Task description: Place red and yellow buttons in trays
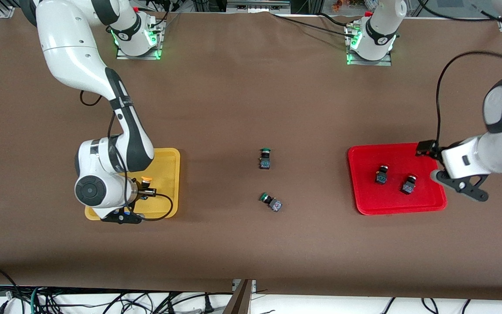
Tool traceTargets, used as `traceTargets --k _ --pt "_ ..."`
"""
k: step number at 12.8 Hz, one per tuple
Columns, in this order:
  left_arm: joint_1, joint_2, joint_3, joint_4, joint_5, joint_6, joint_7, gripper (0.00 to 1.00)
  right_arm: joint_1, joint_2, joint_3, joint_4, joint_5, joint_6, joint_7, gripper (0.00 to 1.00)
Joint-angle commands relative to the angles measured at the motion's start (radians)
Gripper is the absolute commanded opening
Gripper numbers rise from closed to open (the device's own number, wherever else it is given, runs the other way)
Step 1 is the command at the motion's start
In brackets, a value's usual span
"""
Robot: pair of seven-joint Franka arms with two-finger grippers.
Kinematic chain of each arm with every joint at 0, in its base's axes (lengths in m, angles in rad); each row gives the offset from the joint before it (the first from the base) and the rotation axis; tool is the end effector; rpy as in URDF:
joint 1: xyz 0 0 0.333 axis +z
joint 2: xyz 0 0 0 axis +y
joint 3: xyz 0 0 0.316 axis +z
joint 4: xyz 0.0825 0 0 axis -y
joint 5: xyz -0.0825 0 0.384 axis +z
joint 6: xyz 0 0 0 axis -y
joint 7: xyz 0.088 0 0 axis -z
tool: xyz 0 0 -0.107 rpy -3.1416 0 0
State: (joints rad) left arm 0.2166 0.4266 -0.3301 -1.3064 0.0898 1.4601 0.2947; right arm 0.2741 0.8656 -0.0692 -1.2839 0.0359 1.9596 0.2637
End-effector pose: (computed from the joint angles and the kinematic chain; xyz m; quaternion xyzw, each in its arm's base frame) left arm 0.6513 -0.0241 0.4902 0.9722 -0.1965 -0.1224 0.0348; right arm 0.7090 0.1613 0.2133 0.9951 -0.0280 -0.0886 0.0329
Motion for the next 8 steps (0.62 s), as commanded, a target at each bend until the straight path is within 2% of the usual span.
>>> traceTargets --k 1,2,3,4,5,6,8 --pt "-0.008 0.011 -0.046 0.120 -0.036 -0.160 -0.168 1.00 -0.001 -0.028 0.009 -0.066 0.010 0.041 -0.009 0.52" --pt "-0.022 -0.017 -0.029 0.127 -0.035 -0.162 -0.173 1.00 -0.001 -0.034 0.008 -0.060 0.010 0.038 -0.011 1.00" --pt "-0.034 -0.046 -0.003 0.113 -0.041 -0.141 -0.178 1.00 -0.004 -0.066 0.006 -0.060 0.010 0.033 -0.020 1.00" --pt "-0.073 -0.093 0.079 0.072 -0.042 -0.063 -0.180 1.00 -0.006 -0.109 0.005 -0.058 0.007 0.006 -0.021 1.00" --pt "-0.177 -0.174 0.215 -0.018 -0.042 0.028 -0.187 1.00 -0.009 -0.152 0.003 -0.052 -0.005 -0.046 -0.023 1.00" --pt "-0.257 -0.242 0.321 -0.107 -0.047 0.079 -0.218 1.00 -0.009 -0.193 -0.010 -0.040 -0.007 -0.103 -0.046 1.00" --pt "-0.260 -0.378 0.339 -0.306 -0.077 0.199 -0.317 1.00 -0.009 -0.266 -0.049 -0.019 -0.004 -0.218 -0.113 1.00"
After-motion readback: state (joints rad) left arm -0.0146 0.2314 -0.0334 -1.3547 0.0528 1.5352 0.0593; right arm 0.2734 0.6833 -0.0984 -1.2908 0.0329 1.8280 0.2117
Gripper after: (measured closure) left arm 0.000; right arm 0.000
